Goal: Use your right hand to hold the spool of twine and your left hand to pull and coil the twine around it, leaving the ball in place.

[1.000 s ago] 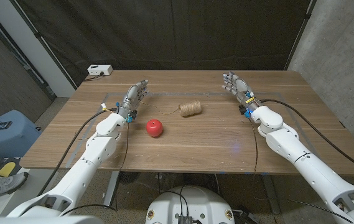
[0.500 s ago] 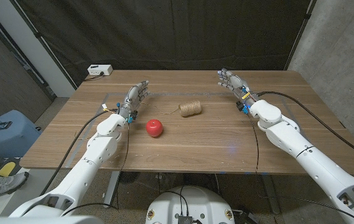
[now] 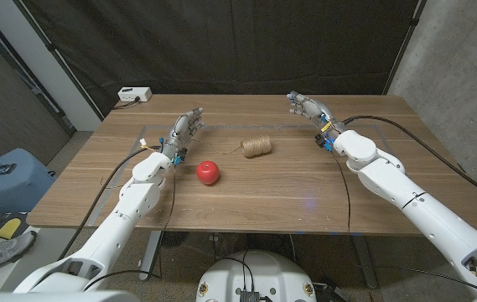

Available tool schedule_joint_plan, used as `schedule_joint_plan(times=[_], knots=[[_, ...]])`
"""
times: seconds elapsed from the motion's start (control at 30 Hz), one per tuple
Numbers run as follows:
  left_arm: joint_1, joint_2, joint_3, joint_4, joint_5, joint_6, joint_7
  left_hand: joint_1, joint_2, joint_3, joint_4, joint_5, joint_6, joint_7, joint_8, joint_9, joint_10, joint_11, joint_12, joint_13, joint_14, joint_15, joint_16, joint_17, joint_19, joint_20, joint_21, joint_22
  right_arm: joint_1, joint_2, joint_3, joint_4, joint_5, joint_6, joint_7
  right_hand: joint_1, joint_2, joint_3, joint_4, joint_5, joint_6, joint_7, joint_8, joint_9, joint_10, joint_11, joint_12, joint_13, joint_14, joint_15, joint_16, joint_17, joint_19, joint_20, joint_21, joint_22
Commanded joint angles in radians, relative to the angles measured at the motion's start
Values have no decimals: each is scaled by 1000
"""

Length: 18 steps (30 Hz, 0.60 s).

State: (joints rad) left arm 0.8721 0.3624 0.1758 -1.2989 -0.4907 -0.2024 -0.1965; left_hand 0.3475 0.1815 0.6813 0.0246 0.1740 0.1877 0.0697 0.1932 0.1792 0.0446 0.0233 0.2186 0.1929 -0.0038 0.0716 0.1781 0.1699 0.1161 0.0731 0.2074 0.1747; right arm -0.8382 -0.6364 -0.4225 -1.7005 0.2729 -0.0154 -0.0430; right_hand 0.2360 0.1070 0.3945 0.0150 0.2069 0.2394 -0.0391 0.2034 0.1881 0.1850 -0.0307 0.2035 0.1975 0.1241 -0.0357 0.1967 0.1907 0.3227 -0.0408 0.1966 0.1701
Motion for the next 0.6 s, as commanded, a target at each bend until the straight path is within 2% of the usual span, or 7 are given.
schedule_joint_plan(times=[0.03, 0.2, 0.37, 0.5, 0.53, 0.6], knots=[[-4, 3, 2, -6, -2, 9, -8, 15, -1, 2, -5, 5, 8, 0, -1, 6, 9, 2, 0, 3, -1, 5, 4, 2, 5, 4, -1, 5, 30, -35, -49, -83, -76, -91, -22, 19, -1, 4, -18, -3, 3, 2, -1, 5, 10, 4, -2, 4, 11, -6, 3, -1, 16, -10, 1, 2], [-5, 3, 0, -6, -1, 5, -7, 16, -1, 2, -7, 5, 9, 0, -1, 6, 10, 1, 0, 3, 0, 4, 4, 2, 6, 4, -1, 5, 49, -48, -64, -101, -89, -113, -7, 31, -1, 7, -30, -4, 3, 1, -1, 5, 10, -1, -3, 4, 12, -7, 4, -1, 16, -9, 1, 2], [-10, 0, 3, 0, -2, 10, -11, 17, 0, 1, -9, 5, 10, -1, -1, 6, 10, 1, 0, 3, 0, 3, 4, 2, 6, 5, -1, 5, 76, -69, -86, -130, -120, -158, 9, 71, -4, 20, -66, -8, 2, 0, -1, 5, 9, -1, -4, 4, 12, -9, 3, -2, 16, -11, 0, 2], [-12, -4, 6, 0, -1, 10, -8, 18, 0, 1, -11, 5, 10, 0, -1, 6, 11, 2, 0, 3, 0, 3, 4, 2, 6, 4, -1, 5, 107, -88, -116, -151, -158, -205, 28, 91, -9, 24, -86, -11, 2, 0, 0, 6, 7, -4, -4, 4, 12, -9, 3, -2, 16, -11, -1, 1], [-13, -5, 6, 1, -2, 11, -9, 18, 1, 0, -11, 5, 10, 0, -1, 6, 12, 2, 0, 3, -1, 3, 4, 2, 6, 4, -1, 5, 115, -91, -123, -153, -164, -212, 36, 108, -10, 30, -101, -13, 1, -2, 0, 6, 6, -5, -5, 4, 11, -11, 2, -2, 17, -12, -1, 1], [-14, -5, 7, 0, 0, 12, -6, 18, 1, 0, -12, 5, 10, 0, -2, 6, 11, 2, 0, 3, 0, 4, 4, 2, 6, 4, -1, 5, 131, -96, -136, -155, -176, -224, 48, 170, -1, 52, -150, -16, 0, -4, 2, 6, 3, -11, -6, 4, 8, -3, 2, -2, 11, -9, -3, 1]])
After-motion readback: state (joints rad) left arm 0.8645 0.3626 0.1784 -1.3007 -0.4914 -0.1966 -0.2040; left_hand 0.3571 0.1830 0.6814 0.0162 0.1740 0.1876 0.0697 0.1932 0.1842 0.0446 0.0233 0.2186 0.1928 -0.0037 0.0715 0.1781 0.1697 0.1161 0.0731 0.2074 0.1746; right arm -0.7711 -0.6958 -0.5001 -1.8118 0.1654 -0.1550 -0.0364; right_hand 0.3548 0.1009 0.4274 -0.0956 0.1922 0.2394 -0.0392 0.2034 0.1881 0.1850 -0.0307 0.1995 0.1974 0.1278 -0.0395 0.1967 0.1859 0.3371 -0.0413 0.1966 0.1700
